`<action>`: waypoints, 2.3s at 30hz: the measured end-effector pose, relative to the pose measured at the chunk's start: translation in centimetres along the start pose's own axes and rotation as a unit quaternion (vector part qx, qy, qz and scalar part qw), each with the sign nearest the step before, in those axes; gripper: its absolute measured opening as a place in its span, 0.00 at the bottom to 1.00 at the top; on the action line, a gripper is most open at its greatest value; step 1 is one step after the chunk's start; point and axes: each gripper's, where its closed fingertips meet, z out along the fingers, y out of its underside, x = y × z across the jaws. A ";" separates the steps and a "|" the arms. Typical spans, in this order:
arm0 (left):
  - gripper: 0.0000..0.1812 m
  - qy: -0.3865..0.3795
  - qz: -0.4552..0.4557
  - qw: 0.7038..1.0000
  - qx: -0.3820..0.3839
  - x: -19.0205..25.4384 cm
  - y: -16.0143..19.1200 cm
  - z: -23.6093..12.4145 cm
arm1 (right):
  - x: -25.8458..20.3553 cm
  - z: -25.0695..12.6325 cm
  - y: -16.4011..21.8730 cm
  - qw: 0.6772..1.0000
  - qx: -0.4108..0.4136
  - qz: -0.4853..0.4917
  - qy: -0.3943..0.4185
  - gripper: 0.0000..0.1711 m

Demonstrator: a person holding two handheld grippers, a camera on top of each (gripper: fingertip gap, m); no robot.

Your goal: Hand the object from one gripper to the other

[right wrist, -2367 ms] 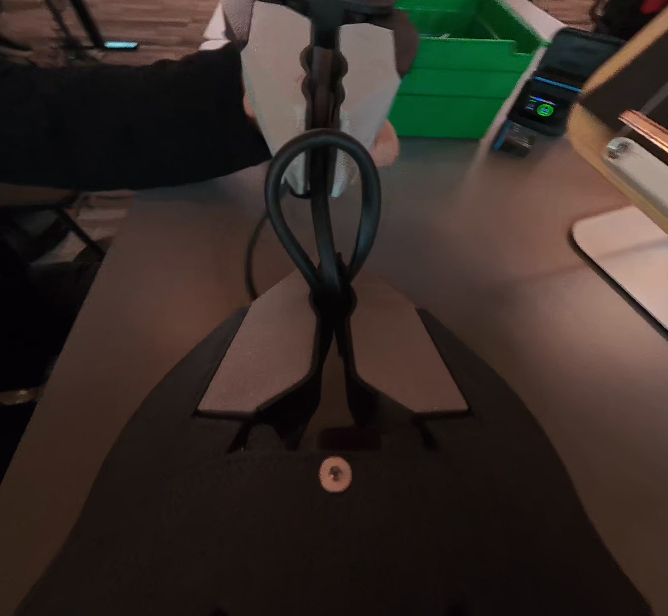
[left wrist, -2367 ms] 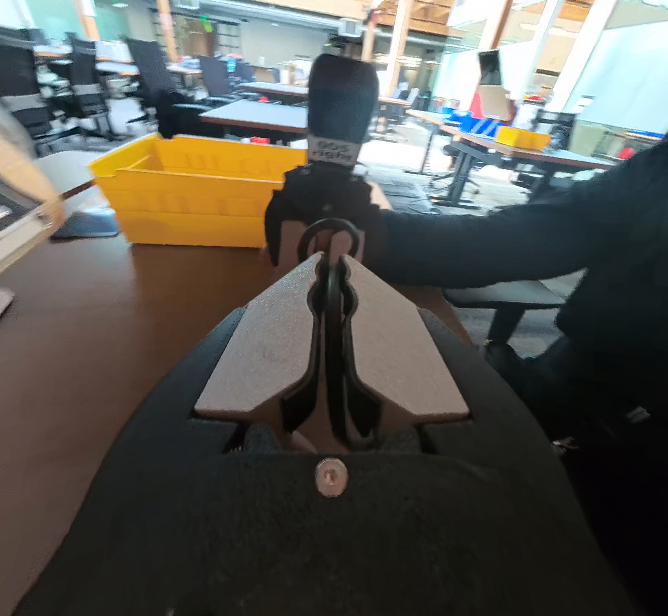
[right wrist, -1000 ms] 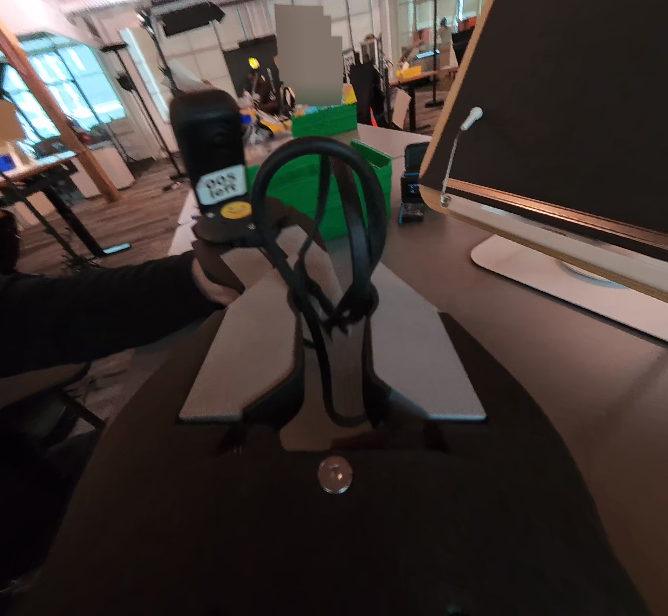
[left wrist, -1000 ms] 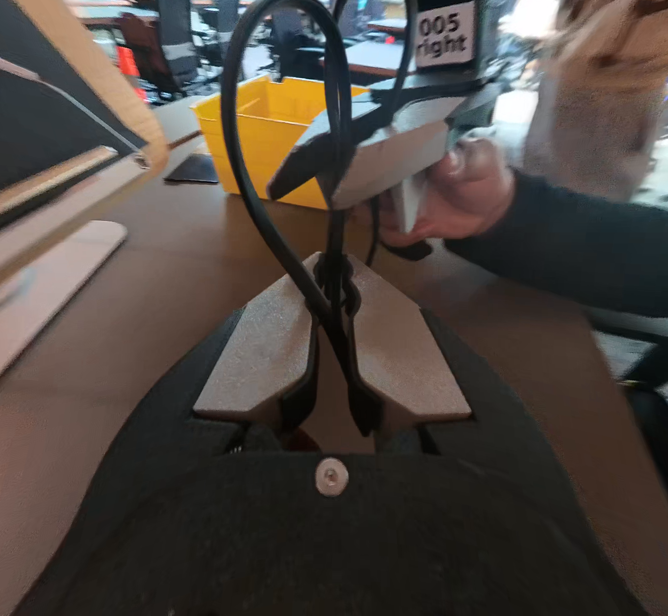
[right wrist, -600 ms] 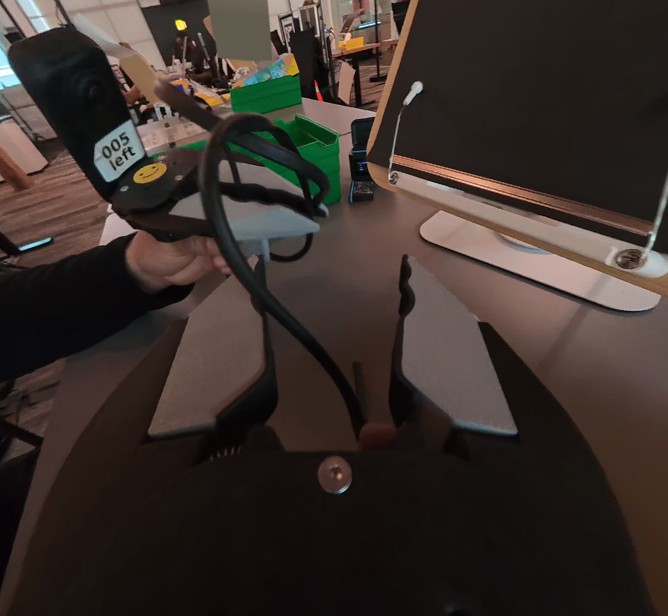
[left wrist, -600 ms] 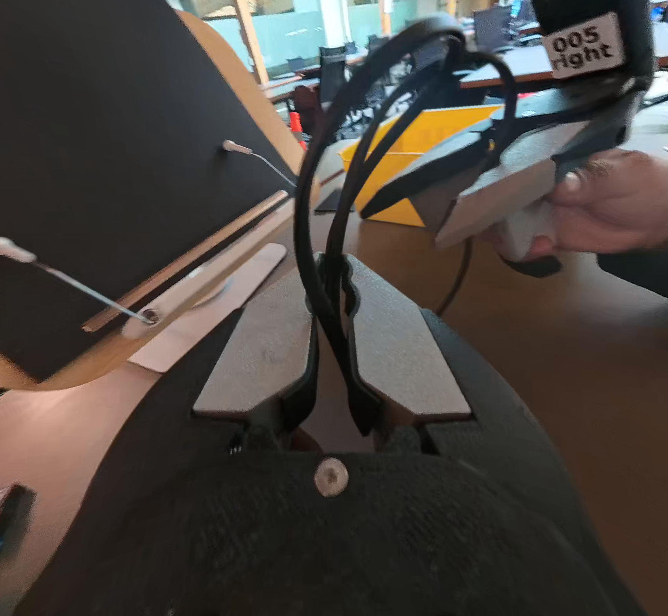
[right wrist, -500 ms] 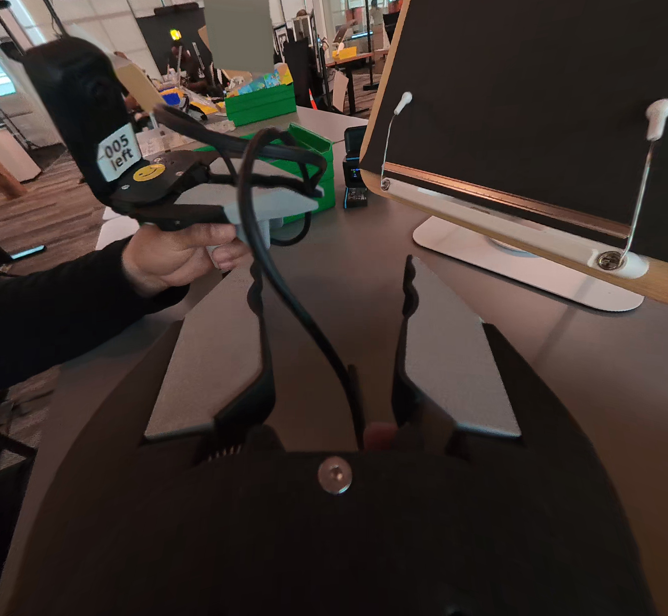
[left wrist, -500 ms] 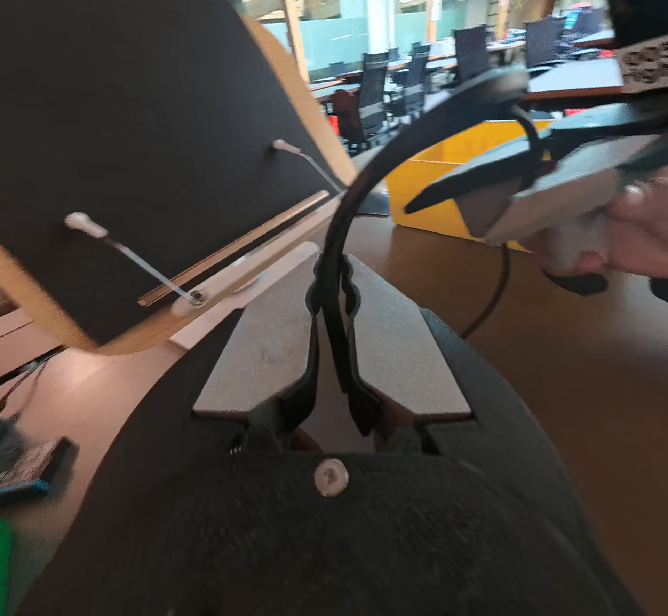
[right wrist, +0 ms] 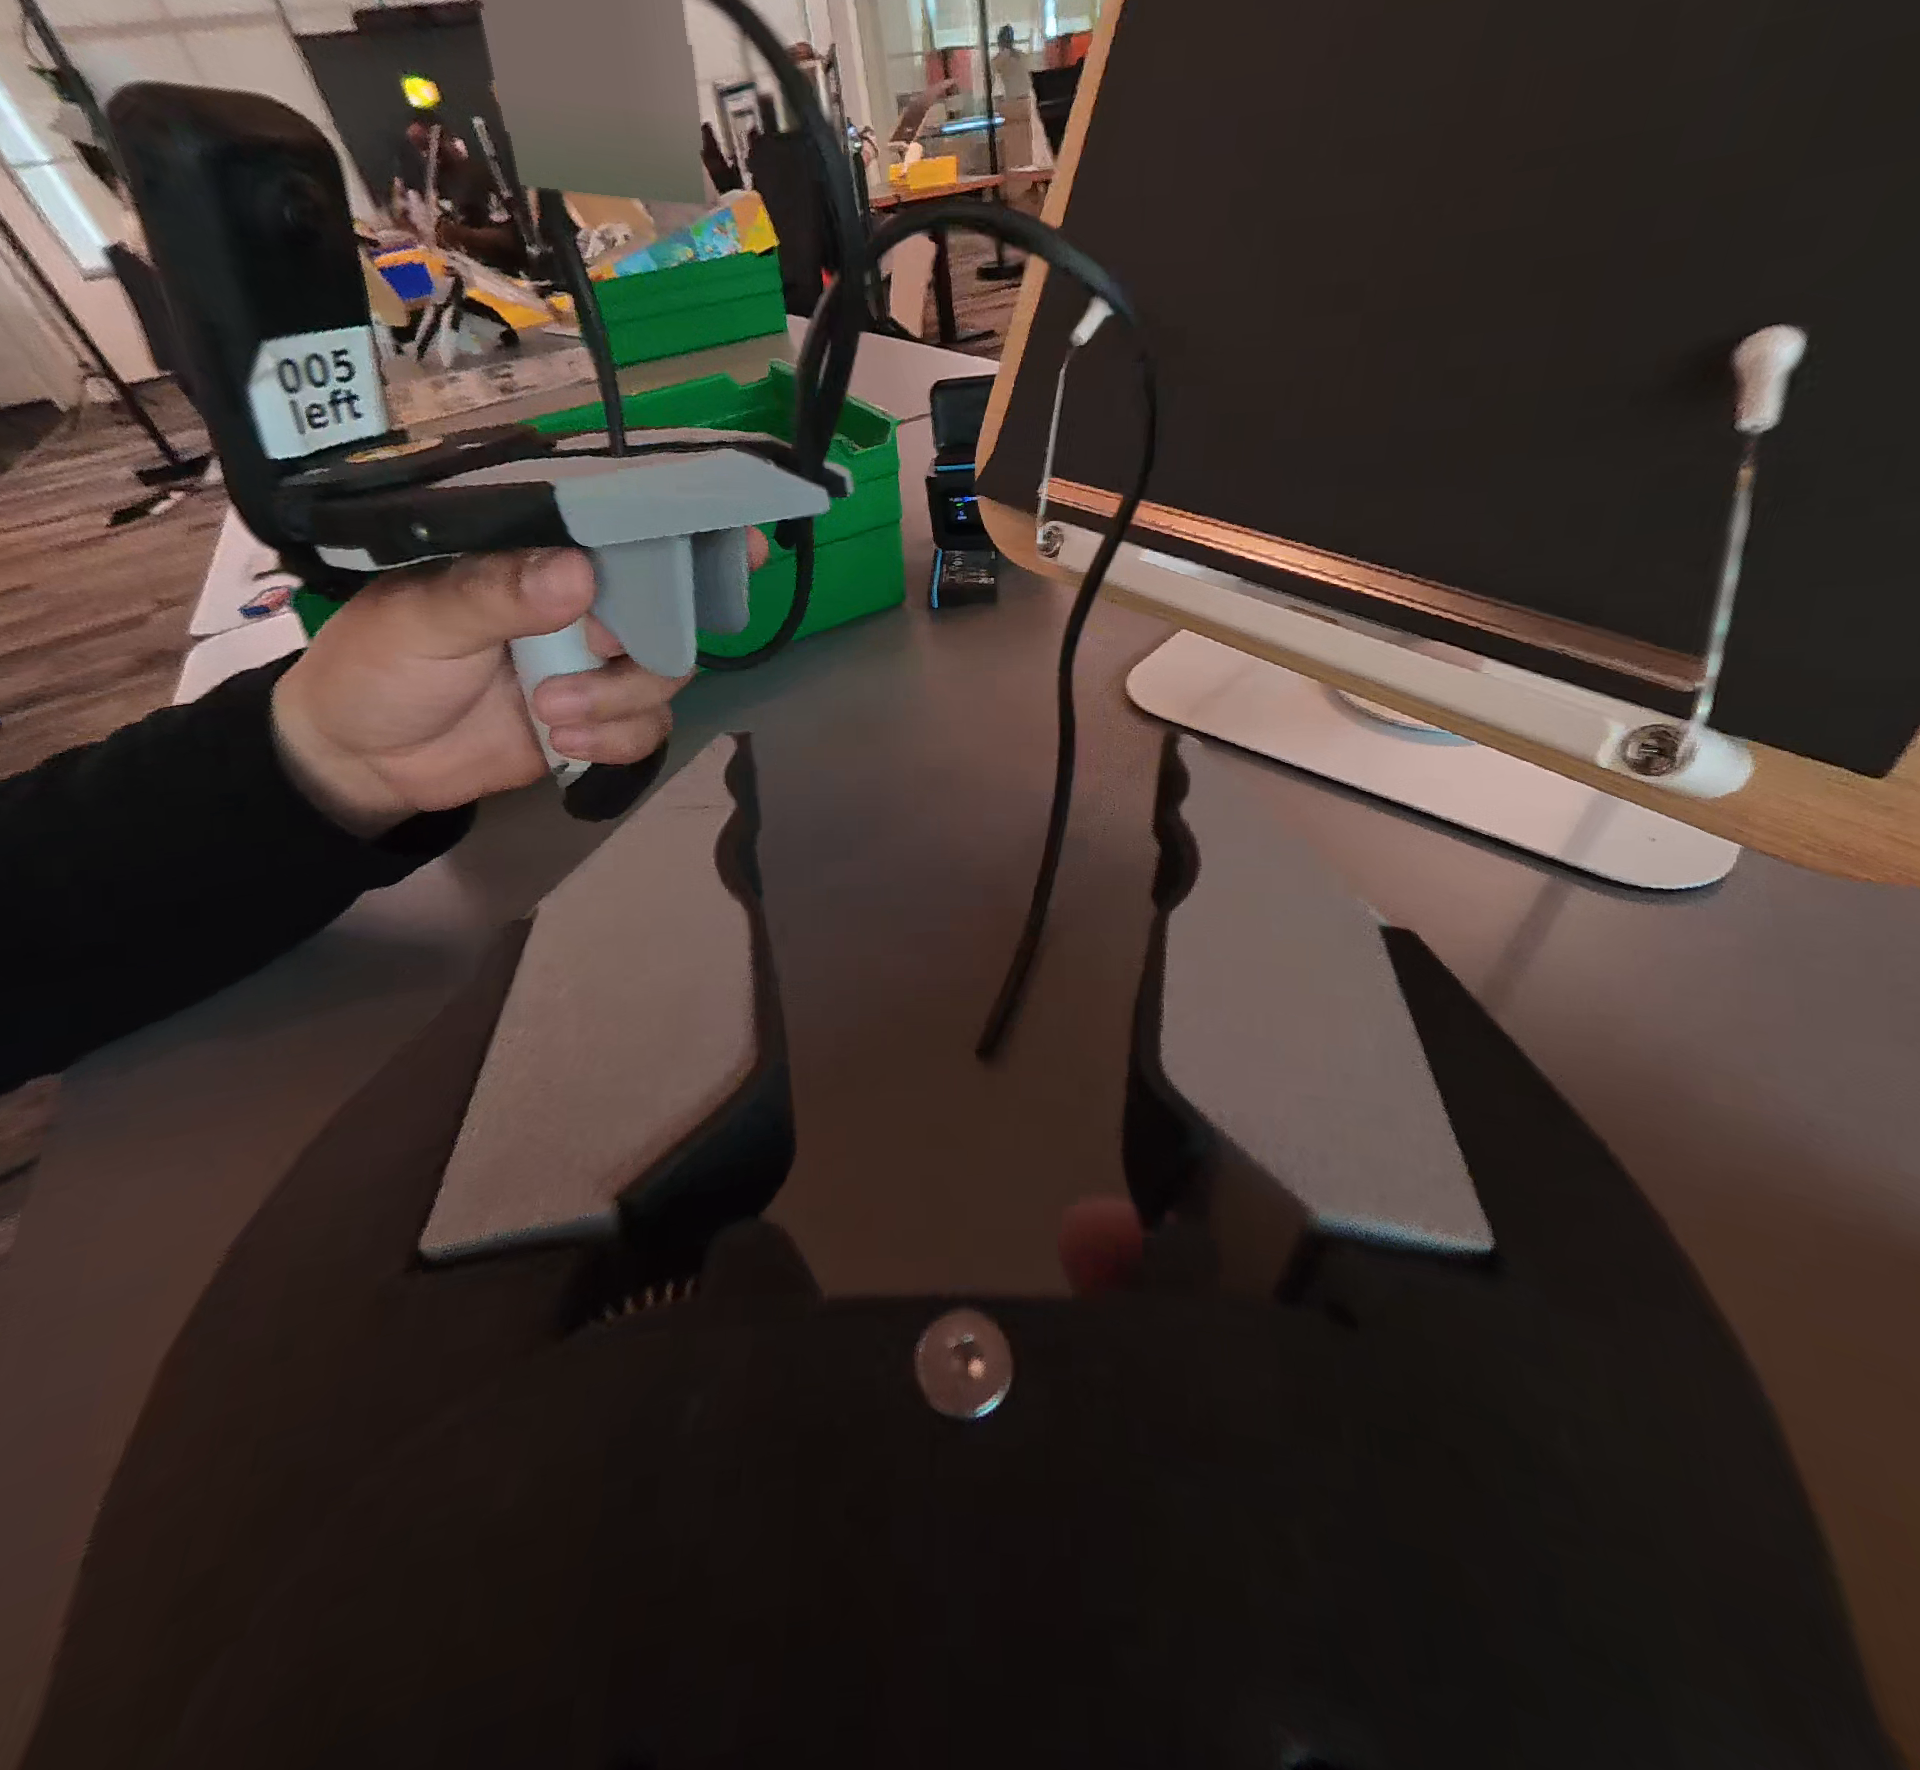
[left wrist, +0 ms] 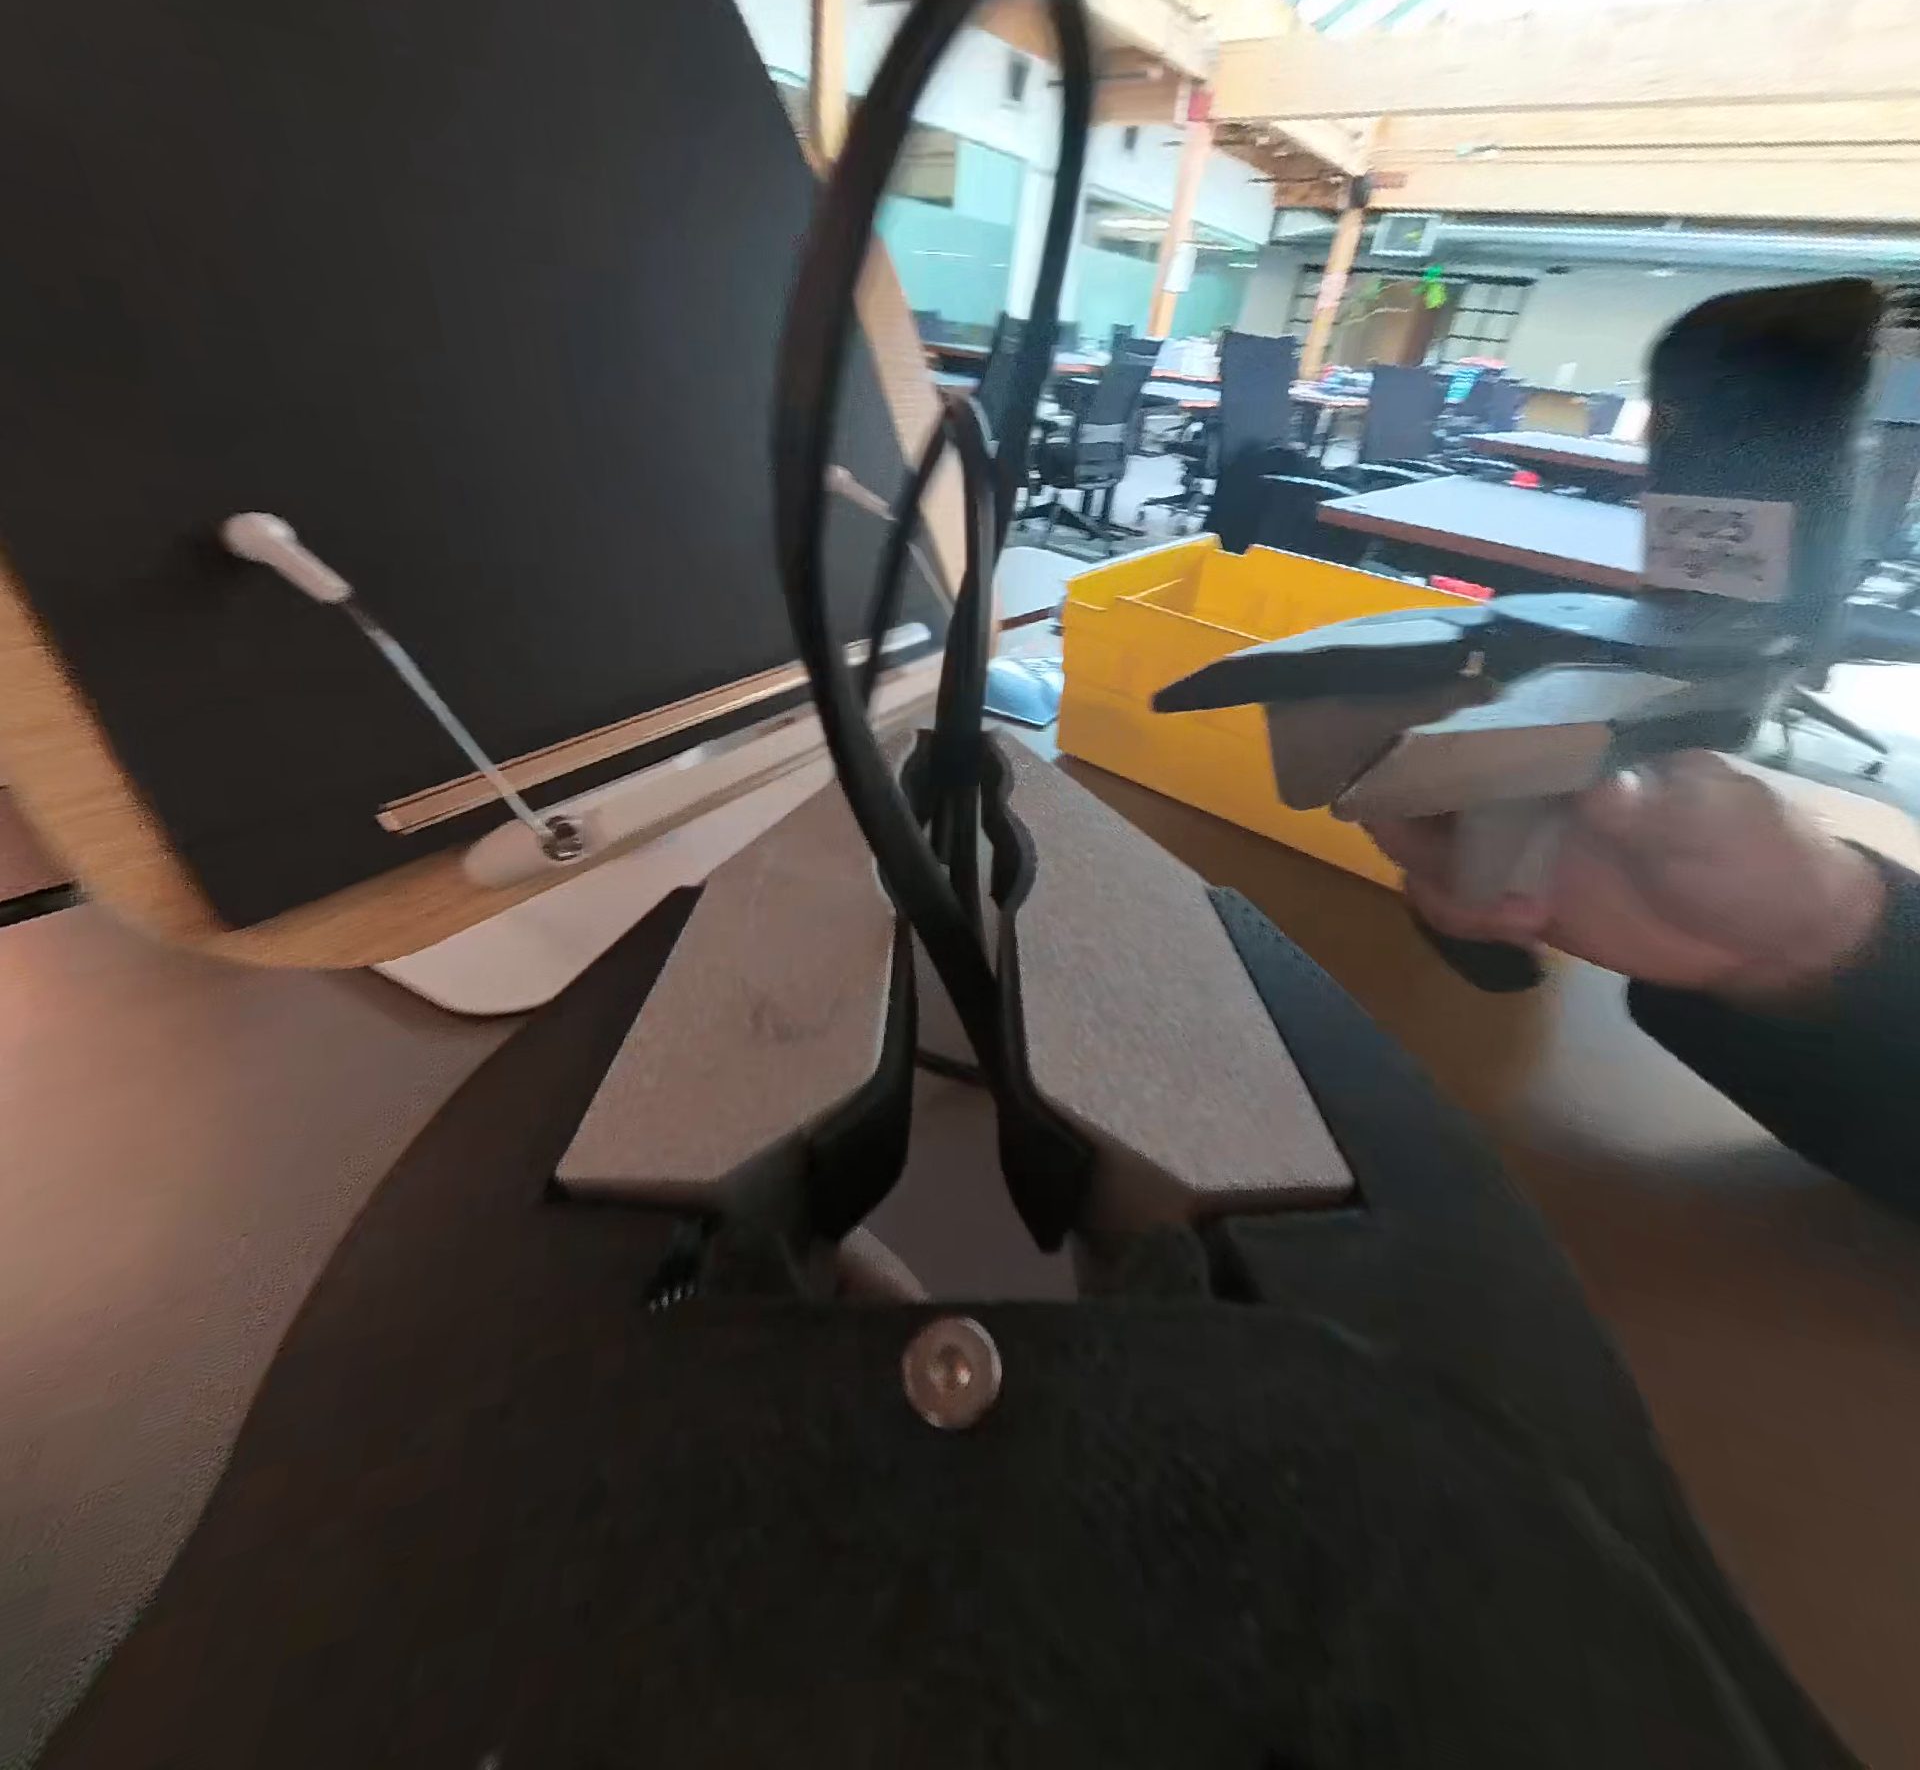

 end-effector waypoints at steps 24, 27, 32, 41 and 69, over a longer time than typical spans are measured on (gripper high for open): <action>0.04 0.102 0.065 0.988 -0.095 7.3 5.3 2.9 | -1.2 0.6 -0.8 0.999 0.020 -0.022 0.023 0.03; 0.10 0.112 0.063 0.985 -0.112 7.3 5.6 2.6 | 1.1 -0.3 -1.0 0.996 0.016 -0.023 0.084 0.01; 0.35 0.103 0.073 0.978 -0.163 5.4 5.8 1.1 | 3.5 -0.9 2.5 0.986 -0.106 -0.061 0.117 0.02; 0.39 0.244 0.062 0.947 -0.200 8.3 6.9 -1.8 | -4.0 -0.7 8.9 0.943 -0.275 -0.161 -0.100 0.01; 0.02 0.260 0.164 0.928 -0.212 11.9 8.3 -1.0 | -6.5 -1.3 9.9 0.920 -0.295 -0.207 -0.151 0.02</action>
